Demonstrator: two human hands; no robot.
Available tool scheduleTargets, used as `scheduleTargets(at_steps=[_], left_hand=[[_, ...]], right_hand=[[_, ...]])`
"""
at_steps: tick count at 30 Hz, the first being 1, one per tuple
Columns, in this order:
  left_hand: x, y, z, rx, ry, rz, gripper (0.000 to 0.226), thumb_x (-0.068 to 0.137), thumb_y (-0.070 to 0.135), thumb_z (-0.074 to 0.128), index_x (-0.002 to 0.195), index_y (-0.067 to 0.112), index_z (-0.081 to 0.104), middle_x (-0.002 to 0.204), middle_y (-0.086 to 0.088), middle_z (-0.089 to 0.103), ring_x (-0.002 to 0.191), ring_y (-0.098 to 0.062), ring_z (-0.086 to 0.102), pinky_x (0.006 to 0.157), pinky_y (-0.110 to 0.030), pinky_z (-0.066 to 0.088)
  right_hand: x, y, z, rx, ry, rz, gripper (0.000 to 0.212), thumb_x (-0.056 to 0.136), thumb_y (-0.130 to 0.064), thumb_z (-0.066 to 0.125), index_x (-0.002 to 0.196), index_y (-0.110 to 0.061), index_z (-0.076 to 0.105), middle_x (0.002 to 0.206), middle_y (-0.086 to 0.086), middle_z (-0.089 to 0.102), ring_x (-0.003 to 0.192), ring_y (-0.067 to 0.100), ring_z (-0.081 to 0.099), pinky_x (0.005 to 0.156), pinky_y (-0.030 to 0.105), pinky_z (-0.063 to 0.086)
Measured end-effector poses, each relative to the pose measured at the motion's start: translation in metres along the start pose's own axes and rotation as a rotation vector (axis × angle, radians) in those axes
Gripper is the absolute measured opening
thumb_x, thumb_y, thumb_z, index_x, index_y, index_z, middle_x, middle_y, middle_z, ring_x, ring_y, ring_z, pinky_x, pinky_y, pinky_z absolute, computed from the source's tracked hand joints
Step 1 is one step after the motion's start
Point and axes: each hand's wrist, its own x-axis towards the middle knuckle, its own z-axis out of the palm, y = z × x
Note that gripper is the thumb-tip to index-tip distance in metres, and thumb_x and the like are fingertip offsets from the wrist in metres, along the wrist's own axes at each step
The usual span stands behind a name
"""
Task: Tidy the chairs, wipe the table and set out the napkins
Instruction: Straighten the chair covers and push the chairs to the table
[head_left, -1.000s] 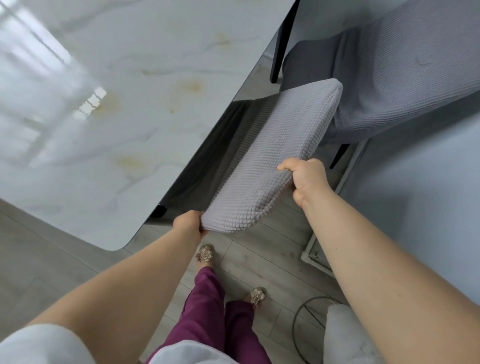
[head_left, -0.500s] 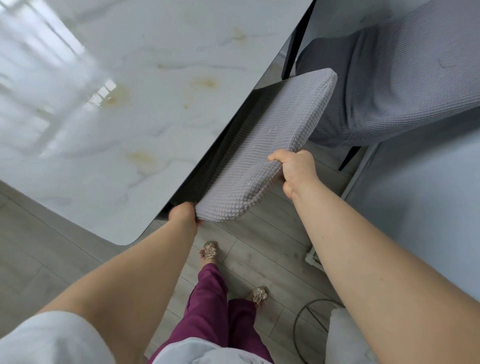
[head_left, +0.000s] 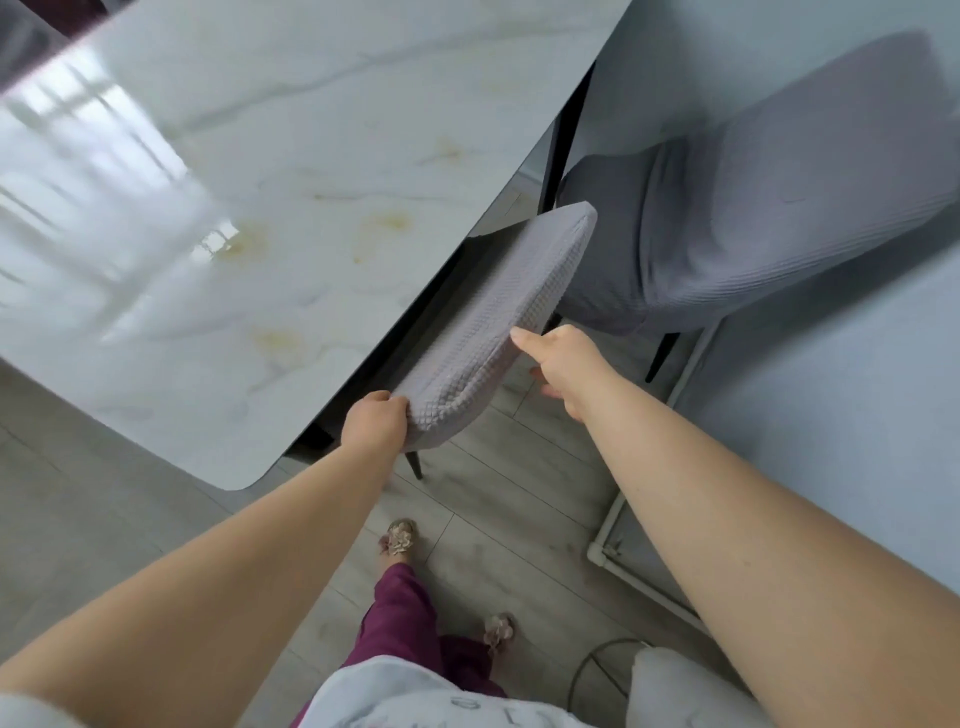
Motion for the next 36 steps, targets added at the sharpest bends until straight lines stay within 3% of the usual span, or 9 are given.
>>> scheduleTargets(at_steps=[4, 6, 8, 11, 14, 18, 22, 30, 36], left_hand=[[-0.032, 0.025, 0.004, 0.138, -0.026, 0.197, 0.024, 0.094, 0.026, 0.040, 0.073, 0.029, 0.051, 0.083, 0.005, 0.053, 0.090, -0.023, 0.050, 0.080, -0.033, 0.039], [-0.044, 0.043, 0.011, 0.156, -0.027, 0.281, 0.026, 0.095, 0.032, 0.041, 0.103, 0.025, 0.065, 0.103, 0.004, 0.062, 0.101, -0.023, 0.054, 0.083, -0.032, 0.039], [-0.055, 0.062, 0.018, 0.124, -0.026, 0.325, 0.041, 0.094, 0.037, 0.042, 0.130, 0.023, 0.056, 0.120, 0.003, 0.062, 0.098, -0.017, 0.057, 0.080, -0.031, 0.042], [-0.070, 0.095, 0.035, 0.098, -0.036, 0.428, 0.040, 0.095, 0.038, 0.043, 0.130, 0.024, 0.055, 0.105, 0.006, 0.063, 0.072, -0.007, 0.055, 0.062, -0.027, 0.043], [-0.073, 0.125, 0.048, 0.118, -0.034, 0.477, 0.039, 0.095, 0.038, 0.044, 0.130, 0.023, 0.055, 0.106, 0.007, 0.062, 0.068, -0.002, 0.051, 0.058, -0.021, 0.039], [-0.063, 0.178, 0.075, 0.148, -0.059, 0.534, 0.047, 0.093, 0.040, 0.049, 0.136, 0.022, 0.048, 0.134, 0.005, 0.055, 0.089, -0.008, 0.052, 0.064, -0.022, 0.036], [-0.038, 0.229, 0.102, 0.176, -0.092, 0.559, 0.053, 0.090, 0.041, 0.056, 0.138, 0.020, 0.046, 0.139, 0.002, 0.051, 0.116, -0.019, 0.054, 0.081, -0.028, 0.039], [0.014, 0.325, 0.145, 0.221, -0.220, 0.521, 0.052, 0.091, 0.039, 0.057, 0.137, 0.017, 0.047, 0.141, 0.000, 0.050, 0.125, -0.021, 0.050, 0.102, -0.037, 0.042], [0.040, 0.365, 0.182, 0.287, -0.307, 0.487, 0.049, 0.092, 0.040, 0.055, 0.135, 0.017, 0.048, 0.136, -0.001, 0.054, 0.120, -0.021, 0.053, 0.093, -0.032, 0.044]], right_hand=[[-0.025, 0.000, -0.037, -0.094, -0.046, -0.023, 0.062, 0.092, -0.044, 0.059, 0.136, -0.004, 0.044, 0.128, 0.011, 0.055, 0.119, 0.028, 0.054, 0.102, 0.046, 0.045], [-0.036, -0.003, -0.061, -0.109, -0.022, -0.053, 0.059, 0.090, -0.045, 0.060, 0.133, -0.006, 0.047, 0.118, 0.007, 0.057, 0.114, 0.025, 0.056, 0.101, 0.045, 0.046], [-0.041, -0.007, -0.082, -0.117, 0.018, -0.064, 0.052, 0.089, -0.046, 0.061, 0.124, -0.008, 0.052, 0.119, 0.008, 0.059, 0.110, 0.025, 0.058, 0.098, 0.045, 0.048], [-0.045, -0.011, -0.117, -0.092, 0.063, -0.066, 0.044, 0.089, -0.044, 0.061, 0.114, -0.009, 0.054, 0.121, 0.016, 0.060, 0.113, 0.032, 0.059, 0.099, 0.049, 0.048], [-0.037, -0.016, -0.141, -0.071, 0.068, -0.064, 0.044, 0.089, -0.044, 0.062, 0.114, -0.009, 0.052, 0.121, 0.017, 0.059, 0.113, 0.032, 0.059, 0.099, 0.049, 0.047], [-0.005, -0.035, -0.177, -0.056, 0.087, -0.078, 0.049, 0.090, -0.044, 0.060, 0.121, -0.008, 0.051, 0.116, 0.009, 0.059, 0.108, 0.026, 0.059, 0.098, 0.043, 0.048], [0.034, -0.058, -0.216, -0.057, 0.126, -0.052, 0.046, 0.089, -0.046, 0.061, 0.116, -0.010, 0.053, 0.120, 0.015, 0.061, 0.113, 0.029, 0.060, 0.097, 0.044, 0.049], [0.120, -0.124, -0.274, -0.111, 0.180, -0.052, 0.049, 0.091, -0.041, 0.060, 0.121, -0.004, 0.051, 0.127, 0.013, 0.055, 0.114, 0.027, 0.057, 0.100, 0.044, 0.046], [0.166, -0.132, -0.307, -0.119, 0.180, 0.012, 0.051, 0.089, -0.043, 0.063, 0.125, -0.009, 0.050, 0.132, 0.006, 0.051, 0.119, 0.024, 0.052, 0.103, 0.045, 0.043]])
